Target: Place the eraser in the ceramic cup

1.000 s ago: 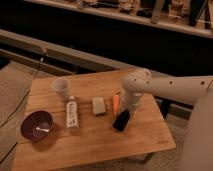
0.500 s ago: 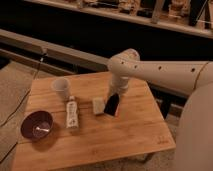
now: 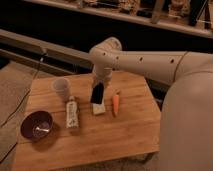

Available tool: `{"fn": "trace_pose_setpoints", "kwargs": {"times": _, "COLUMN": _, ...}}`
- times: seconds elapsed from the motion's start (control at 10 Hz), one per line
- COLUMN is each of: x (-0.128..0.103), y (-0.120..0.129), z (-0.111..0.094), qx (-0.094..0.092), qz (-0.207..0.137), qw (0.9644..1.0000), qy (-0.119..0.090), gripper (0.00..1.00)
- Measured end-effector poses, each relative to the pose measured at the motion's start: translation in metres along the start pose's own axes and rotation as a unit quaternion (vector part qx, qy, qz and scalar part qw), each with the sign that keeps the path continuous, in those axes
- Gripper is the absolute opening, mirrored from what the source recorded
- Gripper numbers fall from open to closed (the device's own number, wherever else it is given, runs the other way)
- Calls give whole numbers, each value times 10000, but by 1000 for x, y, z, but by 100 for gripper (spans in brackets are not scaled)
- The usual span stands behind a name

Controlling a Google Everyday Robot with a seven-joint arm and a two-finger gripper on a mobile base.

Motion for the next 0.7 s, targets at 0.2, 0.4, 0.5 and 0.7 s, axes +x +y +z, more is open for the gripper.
{"fn": "trace_pose_setpoints", "kwargs": {"times": 0.2, "x": -15, "y": 23, "z": -4, "qx": -78, "qz": -428, "qw": 9988, "qy": -203, "gripper": 2}}
{"fn": "trace_pose_setpoints", "kwargs": {"times": 0.4, "x": -31, "y": 43, "z": -4, "qx": -233, "qz": -864, "qw": 9953, "qy": -359, "gripper": 2}}
{"fn": "trace_pose_setpoints", "kwargs": {"times": 0.5, "x": -39, "y": 50, "z": -4, "qx": -302, "qz": -1048, "qw": 9932, "qy": -418, "gripper": 2}}
{"fn": "trace_pose_setpoints", "kwargs": {"times": 0.7, "x": -58, "y": 66, "z": -9, "qx": -457, "qz": -1447, "qw": 9865, "qy": -618, "gripper": 2}}
